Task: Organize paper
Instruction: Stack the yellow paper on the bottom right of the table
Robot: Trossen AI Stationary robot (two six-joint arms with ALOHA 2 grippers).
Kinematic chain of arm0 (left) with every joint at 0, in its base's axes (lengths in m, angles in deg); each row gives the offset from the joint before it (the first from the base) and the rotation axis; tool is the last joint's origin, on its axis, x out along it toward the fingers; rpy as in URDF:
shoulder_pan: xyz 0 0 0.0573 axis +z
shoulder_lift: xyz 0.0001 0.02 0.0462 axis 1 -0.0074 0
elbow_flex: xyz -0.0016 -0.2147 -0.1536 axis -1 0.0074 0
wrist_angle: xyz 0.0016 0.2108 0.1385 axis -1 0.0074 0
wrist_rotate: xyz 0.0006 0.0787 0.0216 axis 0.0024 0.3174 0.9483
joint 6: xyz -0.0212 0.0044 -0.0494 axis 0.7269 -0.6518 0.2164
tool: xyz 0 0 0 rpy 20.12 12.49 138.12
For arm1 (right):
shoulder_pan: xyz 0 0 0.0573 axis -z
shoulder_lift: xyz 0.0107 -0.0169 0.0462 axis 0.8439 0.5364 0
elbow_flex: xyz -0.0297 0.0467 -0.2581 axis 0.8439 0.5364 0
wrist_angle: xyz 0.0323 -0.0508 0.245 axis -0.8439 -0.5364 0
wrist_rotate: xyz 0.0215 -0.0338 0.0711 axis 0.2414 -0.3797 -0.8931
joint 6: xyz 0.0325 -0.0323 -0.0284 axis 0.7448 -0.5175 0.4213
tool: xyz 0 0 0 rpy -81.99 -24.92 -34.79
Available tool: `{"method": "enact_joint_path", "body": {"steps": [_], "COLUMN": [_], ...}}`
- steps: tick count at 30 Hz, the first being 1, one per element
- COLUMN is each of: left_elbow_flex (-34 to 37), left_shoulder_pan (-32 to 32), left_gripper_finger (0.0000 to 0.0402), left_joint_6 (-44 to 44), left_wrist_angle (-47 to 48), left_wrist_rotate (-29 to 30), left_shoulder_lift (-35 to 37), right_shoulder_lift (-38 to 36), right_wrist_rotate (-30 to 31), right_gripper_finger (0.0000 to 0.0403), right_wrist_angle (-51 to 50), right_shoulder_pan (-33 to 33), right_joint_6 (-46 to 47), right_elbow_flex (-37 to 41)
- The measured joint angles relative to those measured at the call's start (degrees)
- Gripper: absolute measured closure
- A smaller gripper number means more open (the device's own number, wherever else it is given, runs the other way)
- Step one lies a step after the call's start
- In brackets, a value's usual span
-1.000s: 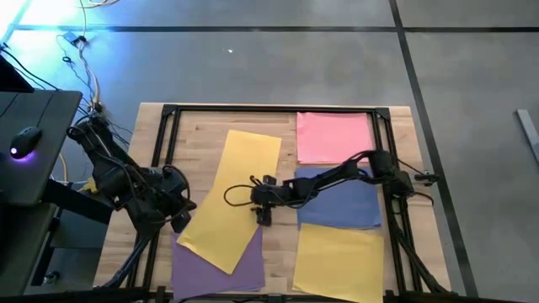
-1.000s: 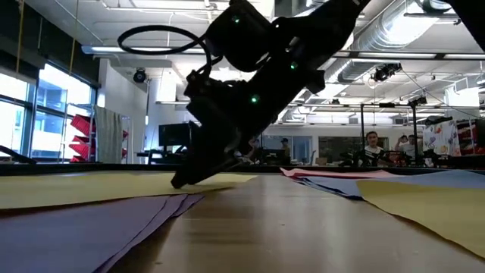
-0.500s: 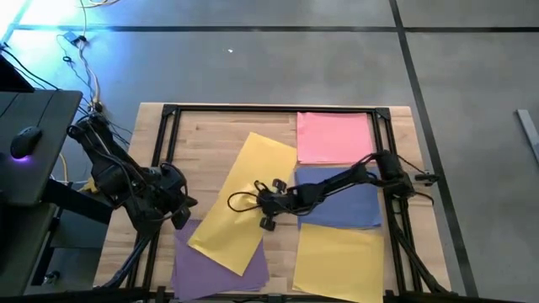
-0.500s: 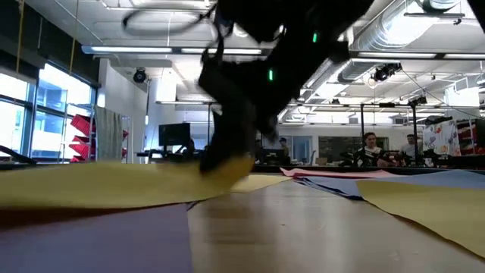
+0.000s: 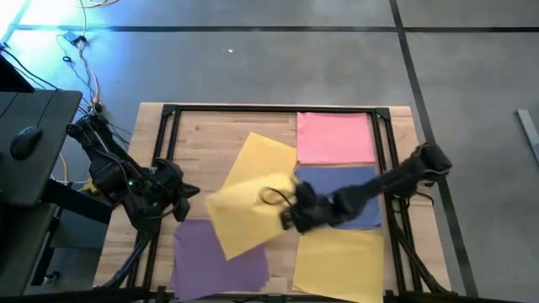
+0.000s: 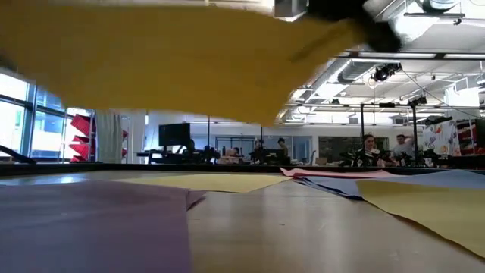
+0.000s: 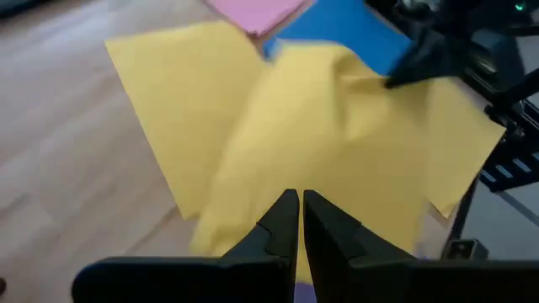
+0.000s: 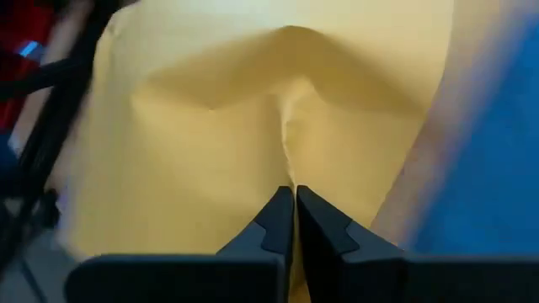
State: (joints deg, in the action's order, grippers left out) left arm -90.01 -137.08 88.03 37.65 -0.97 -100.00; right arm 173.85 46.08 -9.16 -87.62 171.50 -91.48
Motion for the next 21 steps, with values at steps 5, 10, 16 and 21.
{"method": "enact_joint_path", "body": {"steps": [5,10,16,21], "left_elbow_flex": [0.0,-0.02,-0.02,-0.02], "left_shoulder_pan": [0.07,1.91,4.29,5.95], "left_gripper_finger": [0.0402,0.0402,0.0402,0.0402], "left_joint_6": [-3.26,-10.39,-14.71,-13.6], "left_wrist_angle": [-0.88,-4.28,-8.69,-9.62], "left_wrist_rotate": [4.67,6.03,3.63,1.8], "left_shoulder_lift": [-0.02,-0.07,-0.15,-0.15], "right_shoulder_lift": [-1.77,-1.8,-2.03,-1.84], "right_wrist_rotate": [-6.69,-20.97,-34.68,-40.58], "right_gripper_finger": [0.0403,0.0403,0.0403,0.0403], "right_wrist_angle": [-13.05,-19.79,-27.79,-22.03], "right_shoulder_pan": [-11.7,-16.69,-22.22,-25.36], "right_joint_6": [24.65,25.25,29.09,30.51], "right_elbow_flex": [0.02,0.0,0.14,0.5]}}
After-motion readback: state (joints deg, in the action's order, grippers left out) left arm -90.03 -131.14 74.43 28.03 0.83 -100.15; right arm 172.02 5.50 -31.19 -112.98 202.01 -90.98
